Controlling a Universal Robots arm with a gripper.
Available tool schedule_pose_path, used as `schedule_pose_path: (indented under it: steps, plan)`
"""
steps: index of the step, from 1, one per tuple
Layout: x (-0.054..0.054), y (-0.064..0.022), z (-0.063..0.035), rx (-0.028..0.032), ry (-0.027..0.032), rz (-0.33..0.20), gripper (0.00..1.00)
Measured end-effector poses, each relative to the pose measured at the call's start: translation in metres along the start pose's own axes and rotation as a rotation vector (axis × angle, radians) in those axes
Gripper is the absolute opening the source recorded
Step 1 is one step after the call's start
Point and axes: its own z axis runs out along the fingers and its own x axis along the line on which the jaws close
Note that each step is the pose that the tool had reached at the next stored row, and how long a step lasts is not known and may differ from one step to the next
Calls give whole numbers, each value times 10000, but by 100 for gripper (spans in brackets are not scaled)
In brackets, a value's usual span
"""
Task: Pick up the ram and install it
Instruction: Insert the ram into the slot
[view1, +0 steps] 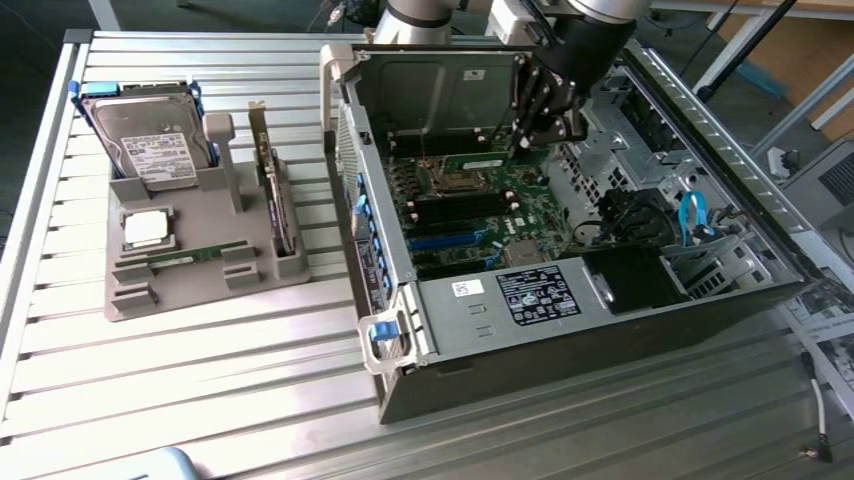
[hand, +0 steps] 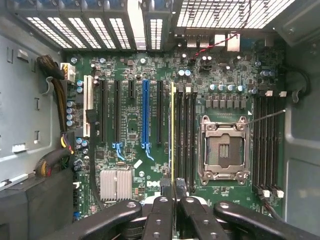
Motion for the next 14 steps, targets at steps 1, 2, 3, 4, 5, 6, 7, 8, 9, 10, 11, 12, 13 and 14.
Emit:
schedule_pose_path:
  steps: [1,2,3,4,5,6,7,8,9,10,11,12,13,14]
  plan:
    - [0,0,16,0,0,1,12]
    - [1,-1,35,0,-1,2,12]
    - [1,-1,51,0,0,3,12]
    - [1,-2,68,0,-1,4,12]
    - [2,-3,86,0,-1,6,12]
    - [2,-3,105,1,-1,7,12]
    - [3,-4,125,1,-1,7,12]
    - [3,-4,144,0,0,9,12]
    - [3,-5,165,0,-1,10,12]
    - [4,-6,184,0,-1,11,12]
    - [4,-6,201,0,0,12,12]
    - [5,-7,220,0,-1,13,12]
    - [5,-7,237,1,-2,14,12]
    - [5,-8,254,1,-2,14,12]
